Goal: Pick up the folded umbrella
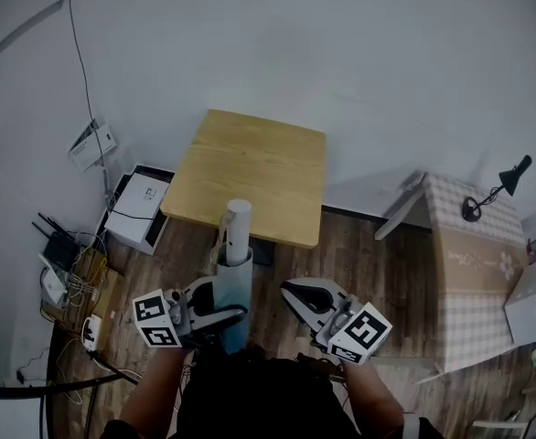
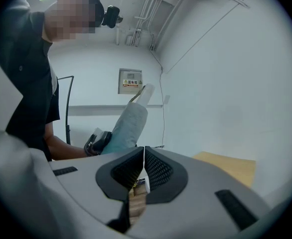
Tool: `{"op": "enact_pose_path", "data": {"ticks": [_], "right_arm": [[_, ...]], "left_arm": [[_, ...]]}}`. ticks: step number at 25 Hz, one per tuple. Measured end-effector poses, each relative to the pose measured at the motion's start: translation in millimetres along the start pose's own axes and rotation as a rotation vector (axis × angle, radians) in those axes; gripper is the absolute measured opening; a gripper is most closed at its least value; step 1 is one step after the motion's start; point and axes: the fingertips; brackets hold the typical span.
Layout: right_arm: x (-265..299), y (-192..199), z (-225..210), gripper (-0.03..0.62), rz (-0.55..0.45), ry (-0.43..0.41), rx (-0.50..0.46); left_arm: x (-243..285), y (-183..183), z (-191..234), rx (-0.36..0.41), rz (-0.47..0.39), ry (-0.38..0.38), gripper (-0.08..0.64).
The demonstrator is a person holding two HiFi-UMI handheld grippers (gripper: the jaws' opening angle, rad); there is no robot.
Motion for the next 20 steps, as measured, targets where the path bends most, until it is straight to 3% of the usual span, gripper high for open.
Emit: {"op": "enact_pose_path", "data": {"ticks": [7,14,20], "right_arm": [[-20,2,17,0.020,-0.070,-0.016,0.031],[-25,11,18,0.018,-0.094,-0.025,0.050],[-14,6,27,0.019,-0.116,-0.116,0.025]], "left_arm": [[3,24,-26,-0.027,0.056,-0.012,0.290],[5,23,-31,-0.013,0.077,-0.034,0.290],[5,17,-24,-0.010,0.080,-0.046,0.290]]}}
Point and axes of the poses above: the fingertips, and each gripper's own axes: x forward along the fingers, z to its left, y out of its underside, and after that the axes turned 7 degrees about -y, right-handed
